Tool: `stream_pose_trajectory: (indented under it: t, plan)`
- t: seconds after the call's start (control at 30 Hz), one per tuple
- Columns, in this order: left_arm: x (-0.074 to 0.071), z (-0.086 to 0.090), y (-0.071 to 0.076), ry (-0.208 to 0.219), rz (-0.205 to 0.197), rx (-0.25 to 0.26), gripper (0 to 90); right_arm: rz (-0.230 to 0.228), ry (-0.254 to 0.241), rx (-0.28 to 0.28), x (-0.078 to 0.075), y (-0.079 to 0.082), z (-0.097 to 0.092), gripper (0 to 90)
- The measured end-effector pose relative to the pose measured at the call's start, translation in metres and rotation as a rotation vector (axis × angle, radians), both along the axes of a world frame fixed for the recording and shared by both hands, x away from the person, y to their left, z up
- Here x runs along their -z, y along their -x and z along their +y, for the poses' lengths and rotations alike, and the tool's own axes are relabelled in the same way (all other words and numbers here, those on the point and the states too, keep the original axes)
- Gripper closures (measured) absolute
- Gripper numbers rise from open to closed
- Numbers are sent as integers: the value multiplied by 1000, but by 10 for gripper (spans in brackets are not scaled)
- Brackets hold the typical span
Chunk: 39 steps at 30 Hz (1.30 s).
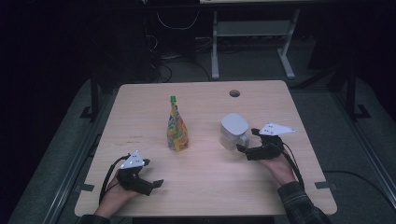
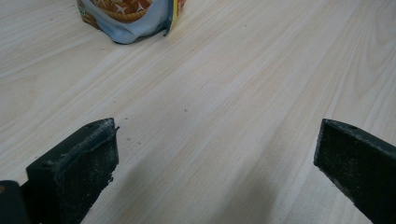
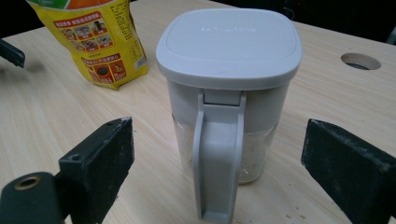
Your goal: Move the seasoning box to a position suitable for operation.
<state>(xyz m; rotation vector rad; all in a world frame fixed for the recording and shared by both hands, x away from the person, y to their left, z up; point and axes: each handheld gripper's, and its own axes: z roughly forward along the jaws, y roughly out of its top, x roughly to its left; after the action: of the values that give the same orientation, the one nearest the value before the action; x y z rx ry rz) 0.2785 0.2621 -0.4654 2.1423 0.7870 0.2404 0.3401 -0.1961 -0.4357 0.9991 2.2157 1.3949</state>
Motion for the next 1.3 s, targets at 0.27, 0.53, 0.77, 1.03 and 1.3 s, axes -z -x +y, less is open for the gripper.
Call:
stream_pose_trajectory:
  t: [0.27,0.53,0.77,1.03,1.3]
  plan:
    - [0,0,1,4,1,3,0,-10,4,1,-3,-9,10,91]
    - [0,0,1,8,3,1,0,-3,2,26,-1,-17,18,91]
    - [-1,0,1,9,2,1,0,-5,-9,53,-1,-27,29,89]
    - [0,0,1,7,3,5,0,6,-16,82,2,-30,33,117]
    - [0,-2,1,5,8,10,0,-2,-14,101,5,-33,37,132]
